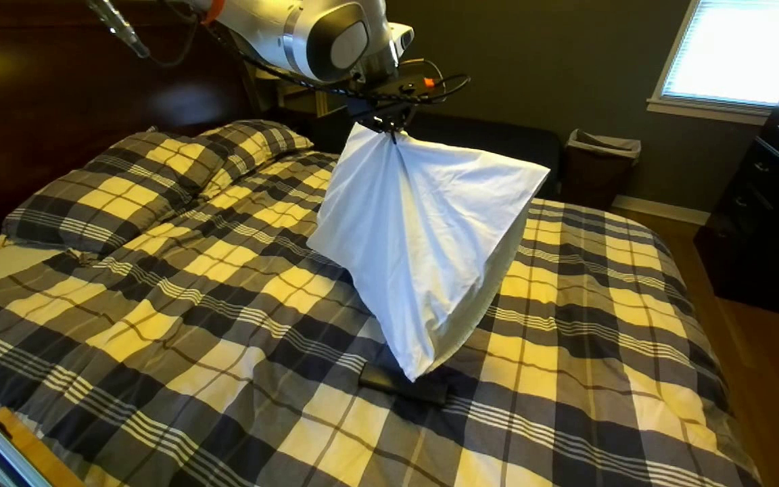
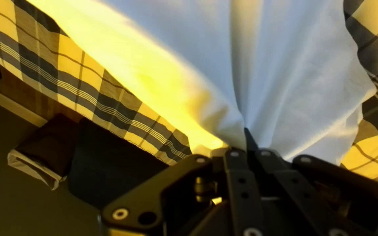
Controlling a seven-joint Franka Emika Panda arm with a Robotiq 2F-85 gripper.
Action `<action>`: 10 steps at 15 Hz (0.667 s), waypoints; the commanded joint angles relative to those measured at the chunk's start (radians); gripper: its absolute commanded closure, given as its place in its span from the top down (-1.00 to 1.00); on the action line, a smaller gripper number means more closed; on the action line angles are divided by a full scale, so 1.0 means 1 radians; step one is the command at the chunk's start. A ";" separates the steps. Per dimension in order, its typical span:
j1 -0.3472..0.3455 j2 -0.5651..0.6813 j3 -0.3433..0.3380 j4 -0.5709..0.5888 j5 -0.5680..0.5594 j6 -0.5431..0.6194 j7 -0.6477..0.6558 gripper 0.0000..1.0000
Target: Turn the white pillow around
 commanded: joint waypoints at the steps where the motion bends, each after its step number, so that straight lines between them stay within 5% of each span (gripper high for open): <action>1: -0.015 0.060 0.017 0.114 -0.040 -0.033 0.017 -0.98; 4: -0.014 0.102 0.020 0.162 -0.061 -0.042 0.023 -0.98; 5: -0.014 0.113 0.021 0.177 -0.066 -0.046 0.024 -0.47; 10: -0.012 0.114 0.027 0.206 -0.075 -0.040 0.038 0.16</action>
